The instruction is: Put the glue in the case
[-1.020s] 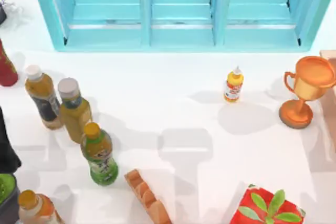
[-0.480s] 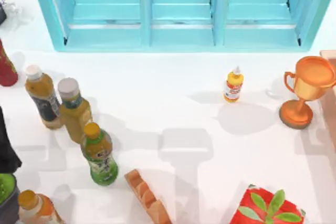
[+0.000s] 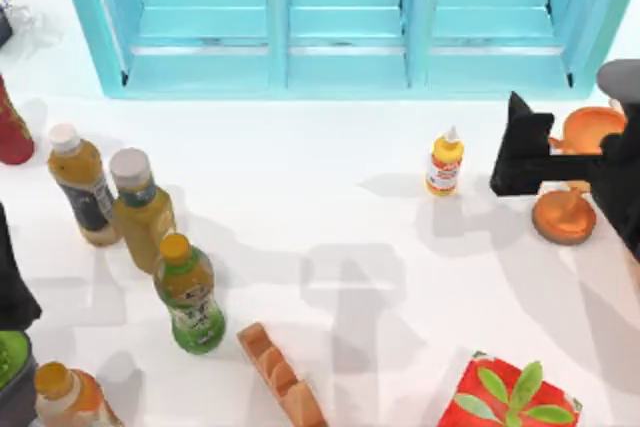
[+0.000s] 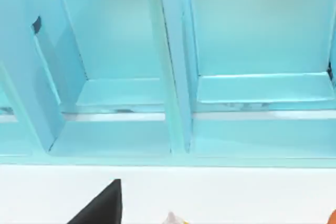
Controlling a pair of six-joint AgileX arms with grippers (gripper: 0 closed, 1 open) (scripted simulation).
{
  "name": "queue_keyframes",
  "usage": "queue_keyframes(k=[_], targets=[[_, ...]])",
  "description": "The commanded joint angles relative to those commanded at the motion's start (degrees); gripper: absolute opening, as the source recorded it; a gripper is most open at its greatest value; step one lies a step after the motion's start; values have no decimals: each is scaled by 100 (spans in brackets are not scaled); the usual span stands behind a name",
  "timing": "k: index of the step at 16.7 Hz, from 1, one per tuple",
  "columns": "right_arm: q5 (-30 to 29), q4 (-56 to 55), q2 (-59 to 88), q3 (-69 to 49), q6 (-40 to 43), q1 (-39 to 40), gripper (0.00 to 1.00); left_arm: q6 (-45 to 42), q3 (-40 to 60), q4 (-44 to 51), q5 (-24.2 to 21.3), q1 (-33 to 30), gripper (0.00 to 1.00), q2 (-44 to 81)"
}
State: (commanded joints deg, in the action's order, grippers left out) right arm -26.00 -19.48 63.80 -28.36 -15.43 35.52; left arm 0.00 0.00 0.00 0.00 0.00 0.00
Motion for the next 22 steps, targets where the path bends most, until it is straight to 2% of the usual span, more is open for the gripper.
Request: queue_keyframes(k=[5,11,18,22], targets=[[-819,-1150,2891,-559,-509,1001,100,0,0,0,0,0,100,0],[-1678,-2172,4411,-580,-756,1103,100,0,0,0,0,0,100,0],[-1732,-2216,4460,-589,-754,1097,100,0,0,0,0,0,100,0],[-1589,-2198,4877,-1148,-609,891,100,0,0,0,0,0,100,0]])
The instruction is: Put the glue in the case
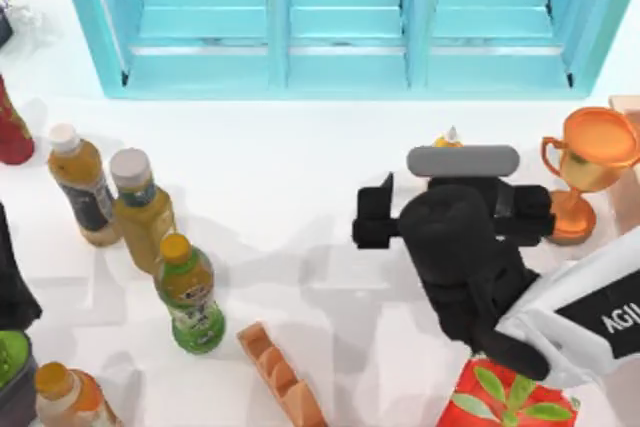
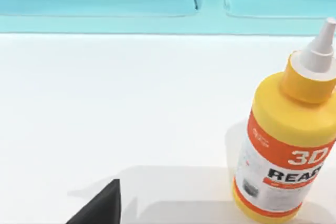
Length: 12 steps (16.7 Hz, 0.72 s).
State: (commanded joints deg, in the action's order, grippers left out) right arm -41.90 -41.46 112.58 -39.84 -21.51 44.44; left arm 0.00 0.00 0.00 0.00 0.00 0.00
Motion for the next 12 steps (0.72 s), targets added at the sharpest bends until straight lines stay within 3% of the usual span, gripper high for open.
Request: queue_keyframes(k=[6,12], targets=[[468,-417,1130,-916,358,-525,100,0,0,0,0,0,100,0],[776,-703,1426,-1037,558,-913,100,0,0,0,0,0,100,0]])
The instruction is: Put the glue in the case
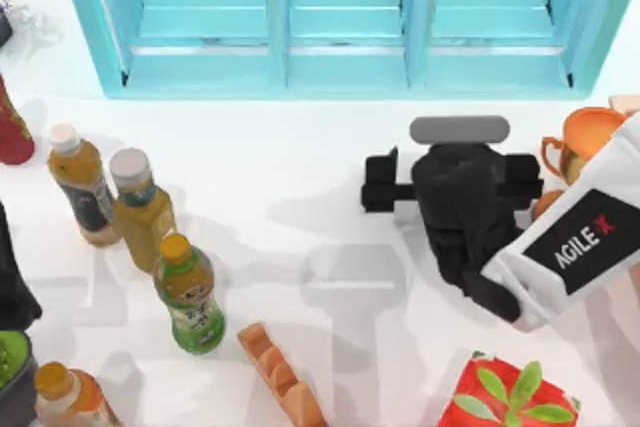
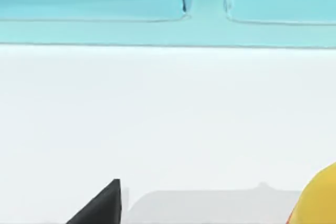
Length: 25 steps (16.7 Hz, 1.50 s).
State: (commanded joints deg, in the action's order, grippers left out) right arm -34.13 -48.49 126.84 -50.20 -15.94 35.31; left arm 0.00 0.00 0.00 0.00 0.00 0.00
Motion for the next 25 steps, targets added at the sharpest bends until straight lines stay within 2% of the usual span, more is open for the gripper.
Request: queue_keyframes(k=[2,15,25], targets=[[0,0,0,0,0,0,100,0,0,0,0,0,100,0],[0,0,0,0,0,0,2,0,0,0,0,0,100,0],[1,1,-11,-5,-16,25,0,0,0,0,0,0,100,0]])
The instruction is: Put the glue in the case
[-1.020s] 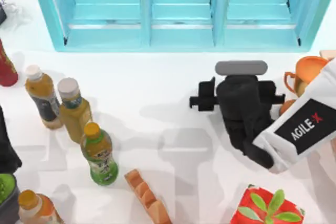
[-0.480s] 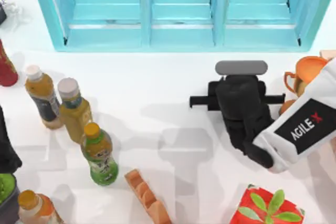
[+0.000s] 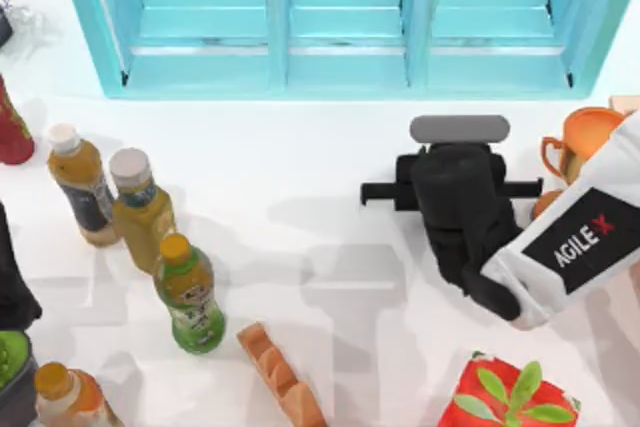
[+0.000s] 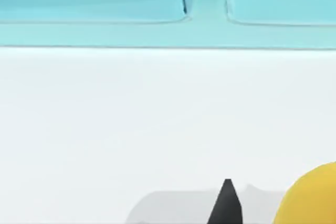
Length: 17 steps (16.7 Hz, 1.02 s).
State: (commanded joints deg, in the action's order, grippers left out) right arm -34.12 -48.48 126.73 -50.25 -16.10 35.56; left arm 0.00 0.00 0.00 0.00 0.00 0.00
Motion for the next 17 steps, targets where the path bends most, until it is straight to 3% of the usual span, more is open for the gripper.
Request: queue_keyframes(k=[5,9,17], targets=[[-150,327,-622,-380,-375,358,0,0,0,0,0,0,100,0],[-361,1051,-1487,-595,-495,193,0,0,0,0,0,0,100,0],[26,2221,-1875,-329,10,-11,0,0,0,0,0,0,100,0]])
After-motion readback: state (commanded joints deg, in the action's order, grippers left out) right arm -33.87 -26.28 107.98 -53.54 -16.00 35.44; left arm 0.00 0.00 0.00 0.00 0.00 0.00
